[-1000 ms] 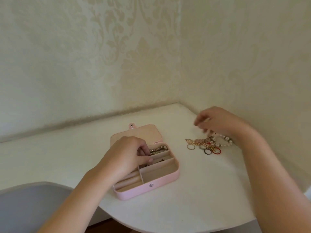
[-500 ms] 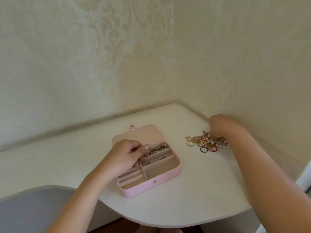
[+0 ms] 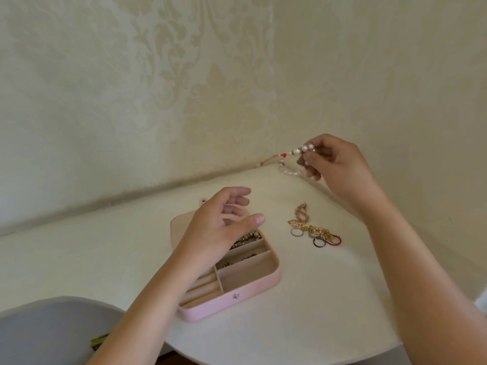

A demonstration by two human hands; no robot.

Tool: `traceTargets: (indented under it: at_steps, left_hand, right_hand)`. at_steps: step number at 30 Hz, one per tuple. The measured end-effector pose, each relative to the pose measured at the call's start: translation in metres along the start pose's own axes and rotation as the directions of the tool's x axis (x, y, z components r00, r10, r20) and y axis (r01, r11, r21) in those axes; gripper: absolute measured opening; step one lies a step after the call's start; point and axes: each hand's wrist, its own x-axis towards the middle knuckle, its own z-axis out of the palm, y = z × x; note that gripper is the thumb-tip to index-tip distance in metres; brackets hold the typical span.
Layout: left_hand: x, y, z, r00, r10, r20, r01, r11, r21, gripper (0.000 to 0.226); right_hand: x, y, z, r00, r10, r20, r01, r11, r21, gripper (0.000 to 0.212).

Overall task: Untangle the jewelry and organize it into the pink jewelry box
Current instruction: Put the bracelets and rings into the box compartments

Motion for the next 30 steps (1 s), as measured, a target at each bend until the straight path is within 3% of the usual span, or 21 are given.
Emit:
traceTargets:
  at_steps: [2,4,8,9,14,16,21,25,30]
  left_hand:
    - [0.006,0.005,0.008,1.0,0.01,0.009,-0.01,1.0,0.017,0.071]
    - [0.008,0.009,0.014,0.999,0.009,0.034,-0.008,1.0,-0.023,0.077]
    - [0.002,0.012,0.01,0.991,0.032,0.131,-0.013,0.99,-0.143,0.014]
    - [-0.002,0.011,0.006,0.989,0.031,0.146,-0.009,0.989,-0.147,0.011]
    - [-0.015,0.001,-0.018,0.97,-0.089,0.226,0.122,0.983,-0.139,0.024]
    - [-0.018,-0.005,-0.024,0.957,-0.158,0.242,0.174,0.984,-0.044,0.028]
    - [-0.027,-0.015,-0.017,0.937,-0.266,0.228,0.257,0.964,0.072,0.011]
    - [-0.031,-0.022,-0.011,0.934,-0.271,0.232,0.247,0.96,0.13,0.011]
    - [-0.035,-0.019,0.002,0.95,-0.278,0.144,0.302,0.933,-0.193,0.027]
  right_hand:
    - [-0.006,-0.008,0.005,0.992,-0.031,0.126,-0.001,0.97,0.244,0.011]
    - [-0.013,-0.013,0.01,0.962,-0.05,0.268,-0.051,0.933,0.356,0.008]
    - [-0.021,-0.013,0.024,0.873,-0.057,0.485,-0.144,0.919,0.367,0.007]
    - [-0.023,-0.014,0.026,0.842,-0.054,0.537,-0.169,0.919,0.357,0.008]
    - [-0.029,-0.014,0.033,0.7,0.019,0.714,-0.216,0.958,0.187,0.013]
    - [-0.033,-0.013,0.037,0.669,0.066,0.741,-0.161,0.985,0.058,0.01]
    - [-0.041,-0.015,0.04,0.62,0.19,0.761,0.083,0.949,-0.305,0.01]
    - [-0.044,-0.013,0.045,0.638,0.235,0.733,0.196,0.871,-0.45,0.009]
    - [-0.04,-0.005,0.042,0.639,0.236,0.732,0.168,0.886,-0.432,0.008]
